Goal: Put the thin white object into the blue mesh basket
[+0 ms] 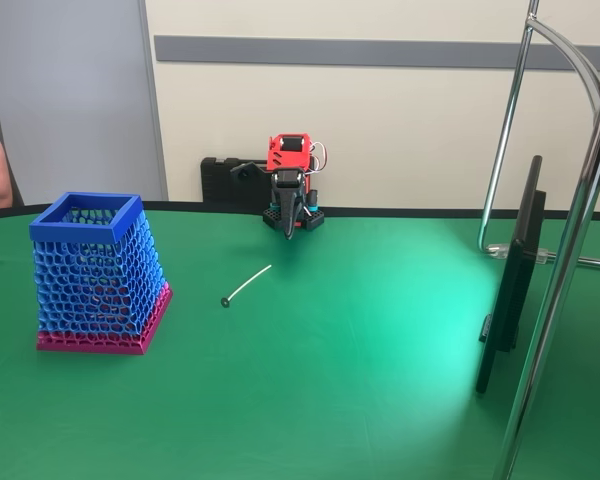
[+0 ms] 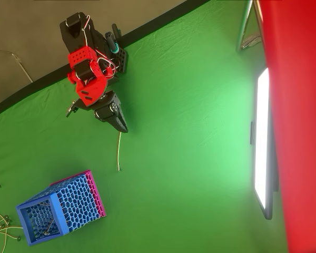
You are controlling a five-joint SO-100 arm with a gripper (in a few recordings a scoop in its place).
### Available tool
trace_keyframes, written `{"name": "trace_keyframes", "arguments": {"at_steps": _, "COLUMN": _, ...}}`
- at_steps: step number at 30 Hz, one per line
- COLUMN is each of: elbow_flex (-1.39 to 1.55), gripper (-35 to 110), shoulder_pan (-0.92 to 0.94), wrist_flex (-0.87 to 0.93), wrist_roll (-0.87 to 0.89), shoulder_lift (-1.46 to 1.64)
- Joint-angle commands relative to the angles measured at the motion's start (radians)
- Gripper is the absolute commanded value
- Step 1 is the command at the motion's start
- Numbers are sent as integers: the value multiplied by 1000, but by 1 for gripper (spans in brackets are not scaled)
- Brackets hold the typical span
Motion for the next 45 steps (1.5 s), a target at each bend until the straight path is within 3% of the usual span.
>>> {"name": "trace_keyframes", "arguments": {"at_steps": 1, "elbow_flex": 8, "gripper": 1, "shoulder_pan": -3, "wrist_flex": 11, "wrist_roll": 23, "shoulder_lift": 8}}
{"name": "trace_keyframes", "arguments": {"at_steps": 45, "elbow_flex": 8, "gripper": 1, "shoulder_pan": -12, "wrist_flex": -8, "wrist_roll": 2, "shoulder_lift": -5}}
